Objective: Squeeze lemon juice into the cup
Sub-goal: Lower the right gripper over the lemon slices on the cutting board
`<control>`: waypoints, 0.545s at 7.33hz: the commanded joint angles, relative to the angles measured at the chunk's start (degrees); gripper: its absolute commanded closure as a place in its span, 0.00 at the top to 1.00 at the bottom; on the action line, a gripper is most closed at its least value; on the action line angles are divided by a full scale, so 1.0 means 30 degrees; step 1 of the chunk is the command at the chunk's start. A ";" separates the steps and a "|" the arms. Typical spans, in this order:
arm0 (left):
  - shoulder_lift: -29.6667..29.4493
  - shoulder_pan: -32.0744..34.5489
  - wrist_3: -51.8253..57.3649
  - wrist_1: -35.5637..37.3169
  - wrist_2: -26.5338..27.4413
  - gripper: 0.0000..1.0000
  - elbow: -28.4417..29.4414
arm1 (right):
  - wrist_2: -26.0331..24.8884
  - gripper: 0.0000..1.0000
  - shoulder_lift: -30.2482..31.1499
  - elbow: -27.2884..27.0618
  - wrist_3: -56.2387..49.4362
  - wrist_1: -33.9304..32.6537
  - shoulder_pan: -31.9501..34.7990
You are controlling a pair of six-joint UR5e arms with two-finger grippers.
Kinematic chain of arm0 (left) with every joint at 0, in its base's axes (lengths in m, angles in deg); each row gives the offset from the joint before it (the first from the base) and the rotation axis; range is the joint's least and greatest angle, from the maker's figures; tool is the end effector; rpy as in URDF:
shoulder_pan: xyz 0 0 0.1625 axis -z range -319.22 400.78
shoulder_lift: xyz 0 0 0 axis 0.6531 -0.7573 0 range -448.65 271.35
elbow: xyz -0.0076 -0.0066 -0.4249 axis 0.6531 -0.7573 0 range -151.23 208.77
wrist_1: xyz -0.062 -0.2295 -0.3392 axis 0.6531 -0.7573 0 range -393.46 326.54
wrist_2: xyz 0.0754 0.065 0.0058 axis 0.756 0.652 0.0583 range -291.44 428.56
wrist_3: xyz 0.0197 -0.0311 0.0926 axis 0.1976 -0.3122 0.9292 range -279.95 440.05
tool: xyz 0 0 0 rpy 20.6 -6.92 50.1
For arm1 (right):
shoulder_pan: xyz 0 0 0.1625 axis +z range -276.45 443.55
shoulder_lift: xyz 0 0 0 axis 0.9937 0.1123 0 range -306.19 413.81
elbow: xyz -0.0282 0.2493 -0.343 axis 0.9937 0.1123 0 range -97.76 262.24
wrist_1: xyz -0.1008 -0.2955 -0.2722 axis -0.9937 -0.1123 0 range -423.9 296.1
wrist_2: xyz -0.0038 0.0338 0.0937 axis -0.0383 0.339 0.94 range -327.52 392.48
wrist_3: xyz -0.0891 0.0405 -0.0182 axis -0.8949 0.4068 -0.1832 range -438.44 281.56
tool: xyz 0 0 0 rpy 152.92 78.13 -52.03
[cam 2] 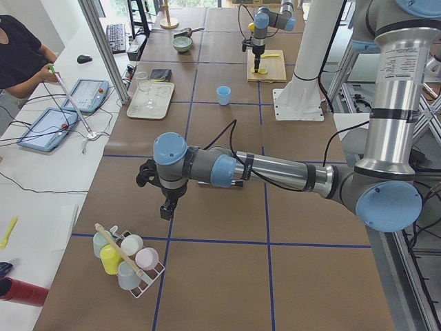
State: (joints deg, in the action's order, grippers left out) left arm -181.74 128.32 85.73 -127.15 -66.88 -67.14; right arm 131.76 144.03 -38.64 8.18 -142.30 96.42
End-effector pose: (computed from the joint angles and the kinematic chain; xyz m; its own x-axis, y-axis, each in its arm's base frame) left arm -0.0399 -0.5251 0.5718 0.6867 0.2820 -0.6700 -0.1103 0.9514 0.2874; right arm -0.4376 -0.2203 0.3932 0.7270 0.1064 0.6784 -0.0713 0.9943 -0.0796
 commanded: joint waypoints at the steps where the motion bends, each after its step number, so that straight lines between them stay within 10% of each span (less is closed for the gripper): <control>1: 0.0035 0.0000 0.0011 0.0000 0.0000 1.00 -0.0022 | -0.0075 1.00 -0.0161 0.0273 0.0012 0.0000 -0.0274; 4: 0.0094 0.0029 0.0011 0.0029 0.0000 1.00 -0.0198 | -0.0075 0.87 -0.0219 0.0362 0.0012 0.0000 -0.0304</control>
State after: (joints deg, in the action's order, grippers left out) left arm -181.51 128.32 85.77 -127.13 -66.88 -67.56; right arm 131.54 143.47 -37.58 8.22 -142.30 95.56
